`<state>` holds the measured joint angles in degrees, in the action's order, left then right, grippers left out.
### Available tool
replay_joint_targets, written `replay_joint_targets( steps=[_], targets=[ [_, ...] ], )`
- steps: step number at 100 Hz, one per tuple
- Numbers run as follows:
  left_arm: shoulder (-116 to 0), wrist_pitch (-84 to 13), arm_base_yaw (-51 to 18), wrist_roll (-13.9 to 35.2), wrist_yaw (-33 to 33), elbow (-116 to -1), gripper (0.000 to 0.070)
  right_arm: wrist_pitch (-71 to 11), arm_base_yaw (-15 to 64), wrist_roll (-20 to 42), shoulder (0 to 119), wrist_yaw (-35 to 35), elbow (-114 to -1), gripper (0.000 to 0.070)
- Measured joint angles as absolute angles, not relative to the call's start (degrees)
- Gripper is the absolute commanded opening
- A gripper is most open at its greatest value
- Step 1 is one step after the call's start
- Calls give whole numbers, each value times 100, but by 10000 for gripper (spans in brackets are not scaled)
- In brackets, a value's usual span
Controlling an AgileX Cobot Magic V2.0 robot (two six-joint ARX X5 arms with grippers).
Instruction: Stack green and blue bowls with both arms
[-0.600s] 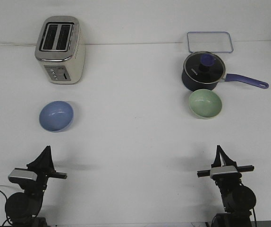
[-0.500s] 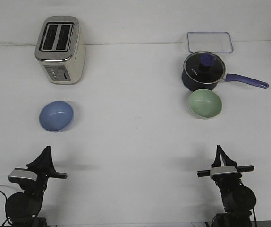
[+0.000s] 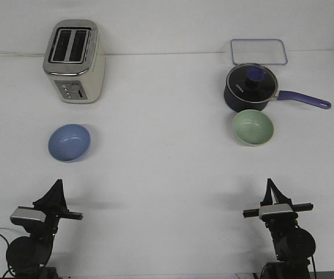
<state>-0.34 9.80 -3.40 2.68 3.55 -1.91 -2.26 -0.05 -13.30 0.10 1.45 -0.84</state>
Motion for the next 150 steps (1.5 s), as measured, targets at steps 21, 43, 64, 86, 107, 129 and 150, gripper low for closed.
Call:
replay_joint_targets(
  steps=[21, 43, 64, 86, 107, 129, 150],
  targets=[
    [-34, 980, -340, 268, 355, -191, 14, 82, -5, -1310, 12, 148, -84, 0],
    [-34, 980, -340, 268, 355, -191, 14, 392, -5, -545, 12, 148, -84, 0],
    [-34, 980, -340, 268, 355, -191, 14, 242, -5, 954, 12, -19, -145, 0],
    [-34, 980, -340, 268, 355, -191, 14, -864, -5, 1667, 799, -27, -1540, 0],
    [-34, 978, -340, 268, 355, -191, 14, -2032, -5, 1625, 2792, -106, -3433, 392],
    [-34, 980, -340, 268, 355, -191, 14, -2803, -56, 1446, 4932, -106, -5290, 553],
    [-34, 980, -340, 268, 355, -191, 14, -3264, -366, 1288, 6954, -86, -6650, 552]
  ],
)
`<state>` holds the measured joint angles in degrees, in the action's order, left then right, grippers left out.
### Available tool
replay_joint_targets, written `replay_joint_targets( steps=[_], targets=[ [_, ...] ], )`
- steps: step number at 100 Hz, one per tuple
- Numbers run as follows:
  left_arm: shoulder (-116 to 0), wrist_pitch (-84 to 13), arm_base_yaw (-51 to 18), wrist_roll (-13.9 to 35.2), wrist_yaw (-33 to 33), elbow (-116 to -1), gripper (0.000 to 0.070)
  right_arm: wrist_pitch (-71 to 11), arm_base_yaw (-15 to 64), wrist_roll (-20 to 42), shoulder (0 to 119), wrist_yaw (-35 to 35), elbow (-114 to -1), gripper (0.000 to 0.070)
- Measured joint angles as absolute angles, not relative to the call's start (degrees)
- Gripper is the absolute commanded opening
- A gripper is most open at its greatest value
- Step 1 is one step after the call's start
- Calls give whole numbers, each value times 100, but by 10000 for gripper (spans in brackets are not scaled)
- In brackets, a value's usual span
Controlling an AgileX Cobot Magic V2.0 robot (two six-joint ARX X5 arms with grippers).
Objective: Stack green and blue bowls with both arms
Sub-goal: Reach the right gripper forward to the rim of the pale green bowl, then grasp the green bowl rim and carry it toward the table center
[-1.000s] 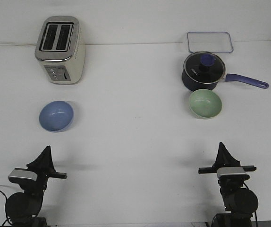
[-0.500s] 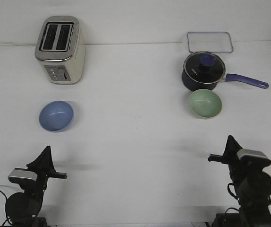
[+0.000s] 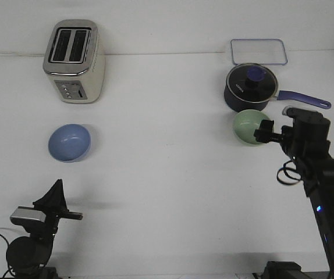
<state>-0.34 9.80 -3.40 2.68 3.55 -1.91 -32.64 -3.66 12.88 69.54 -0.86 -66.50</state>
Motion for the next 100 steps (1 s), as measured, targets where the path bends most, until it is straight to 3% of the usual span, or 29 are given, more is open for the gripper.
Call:
replay_joint_targets(
  steps=[29, 52, 57, 61, 69, 100],
  targets=[
    [-34, 980, -340, 268, 355, -191, 14, -3389, -751, 1107, 9321, -36, -7778, 551],
    [-34, 980, -340, 268, 355, -191, 14, -3345, -862, 1072, 10471, 189, -8044, 540],
    [-34, 980, -340, 268, 355, -191, 14, -3323, -864, 1072, 10626, 217, -8044, 485],
    [-34, 980, -340, 268, 355, -191, 14, -3315, -864, 1070, 10724, 250, -8044, 385],
    [-34, 980, -340, 268, 355, -191, 14, -3297, -869, 1050, 10820, 309, -8047, 0],
    [-34, 980, -340, 268, 355, -191, 14, -3371, -867, 1002, 10569, 440, -8169, 3]
  ],
)
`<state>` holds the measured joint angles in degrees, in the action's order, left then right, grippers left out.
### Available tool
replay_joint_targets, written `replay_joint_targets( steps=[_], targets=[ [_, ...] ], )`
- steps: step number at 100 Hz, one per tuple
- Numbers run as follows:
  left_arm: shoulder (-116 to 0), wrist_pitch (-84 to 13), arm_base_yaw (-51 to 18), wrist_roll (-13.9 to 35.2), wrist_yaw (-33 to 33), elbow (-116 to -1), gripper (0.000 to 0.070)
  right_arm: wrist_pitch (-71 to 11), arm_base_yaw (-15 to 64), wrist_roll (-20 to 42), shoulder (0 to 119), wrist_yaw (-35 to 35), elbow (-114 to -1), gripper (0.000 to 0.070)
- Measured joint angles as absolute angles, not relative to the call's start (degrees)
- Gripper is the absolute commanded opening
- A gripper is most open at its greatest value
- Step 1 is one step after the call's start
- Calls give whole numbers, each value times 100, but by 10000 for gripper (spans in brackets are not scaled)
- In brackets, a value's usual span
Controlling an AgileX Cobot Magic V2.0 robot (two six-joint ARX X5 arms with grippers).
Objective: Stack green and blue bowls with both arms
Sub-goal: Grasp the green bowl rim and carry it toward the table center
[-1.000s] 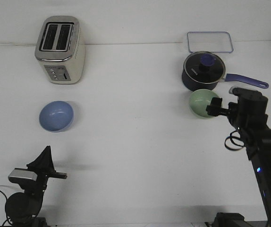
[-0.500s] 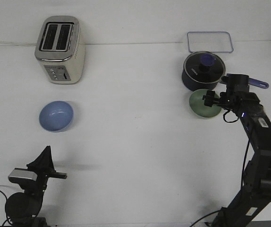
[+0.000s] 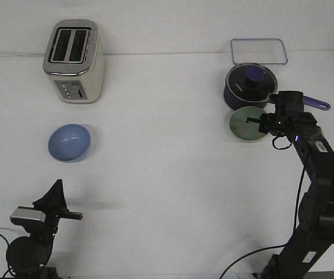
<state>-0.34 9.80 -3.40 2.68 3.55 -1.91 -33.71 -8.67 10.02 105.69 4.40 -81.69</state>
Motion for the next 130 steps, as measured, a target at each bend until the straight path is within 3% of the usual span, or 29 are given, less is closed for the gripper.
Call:
replay_joint_targets(
  steps=[20, 47, 80, 107, 130],
  targets=[
    [-34, 980, -340, 268, 355, -191, 14, -3701, -867, 954, 9642, 716, -8123, 3],
    [-34, 980, -340, 268, 355, -191, 14, -4362, -674, 943, 7905, 1728, -8145, 3],
    [-34, 980, -340, 268, 355, -191, 14, -3787, 1258, 1297, 6176, 1798, -6145, 3],
    [-34, 980, -340, 296, 355, -191, 14, -2808, 2921, 1990, 6390, 1518, -4641, 3],
    [-34, 978, -340, 399, 357, -191, 14, -2285, 3745, 2132, 7201, 1369, -4528, 3]
  ],
)
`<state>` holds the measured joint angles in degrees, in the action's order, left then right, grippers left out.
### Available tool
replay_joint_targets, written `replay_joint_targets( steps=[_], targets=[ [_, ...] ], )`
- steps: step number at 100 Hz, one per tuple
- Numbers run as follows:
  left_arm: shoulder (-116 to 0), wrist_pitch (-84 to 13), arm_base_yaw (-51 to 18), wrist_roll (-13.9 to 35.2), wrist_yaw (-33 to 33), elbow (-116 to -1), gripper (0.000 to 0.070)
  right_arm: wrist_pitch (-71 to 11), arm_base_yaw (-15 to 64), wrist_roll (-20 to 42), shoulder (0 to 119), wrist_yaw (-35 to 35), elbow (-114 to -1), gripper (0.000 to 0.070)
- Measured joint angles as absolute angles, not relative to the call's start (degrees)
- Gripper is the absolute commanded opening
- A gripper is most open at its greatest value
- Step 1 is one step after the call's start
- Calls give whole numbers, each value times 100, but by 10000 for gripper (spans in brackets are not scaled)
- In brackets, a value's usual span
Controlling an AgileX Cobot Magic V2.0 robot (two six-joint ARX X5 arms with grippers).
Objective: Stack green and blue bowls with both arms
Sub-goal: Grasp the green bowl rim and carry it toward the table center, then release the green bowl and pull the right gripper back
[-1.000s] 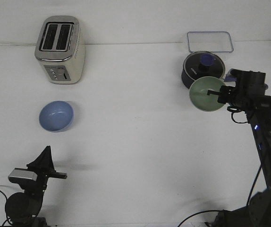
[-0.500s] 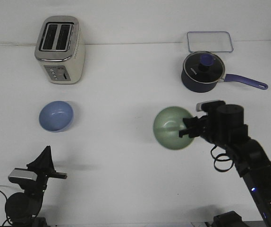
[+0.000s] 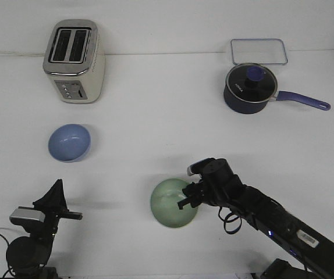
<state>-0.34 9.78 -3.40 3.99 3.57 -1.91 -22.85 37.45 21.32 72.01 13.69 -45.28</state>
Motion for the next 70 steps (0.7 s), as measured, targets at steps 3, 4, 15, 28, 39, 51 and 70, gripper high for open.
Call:
replay_joint_targets(
  steps=[3, 4, 15, 28, 39, 51, 70],
  targets=[
    [-34, 969, -340, 401, 357, -191, 14, -2169, 3809, 2132, 7314, 1328, -4528, 3],
    [-34, 963, -340, 399, 357, -191, 14, -2130, 3828, 2132, 7352, 1326, -4528, 3],
    [-34, 923, -340, 401, 357, -191, 13, -1806, 3979, 2134, 7693, 1323, -4528, 57],
    [-34, 937, -340, 523, 357, -191, 11, -1717, 4012, 2134, 7896, 1317, -4528, 285],
    [-34, 974, -340, 904, 360, -196, 12, -1704, 3986, 2130, 7867, 1194, -4528, 331],
    [-36, 878, -340, 1439, 353, -294, 12, -1747, 3774, 2115, 7443, 1201, -4528, 345],
    [-246, 1, -340, 1706, -167, -1302, 12, -1680, 3131, 1839, 6171, 1031, -4587, 344]
  ],
)
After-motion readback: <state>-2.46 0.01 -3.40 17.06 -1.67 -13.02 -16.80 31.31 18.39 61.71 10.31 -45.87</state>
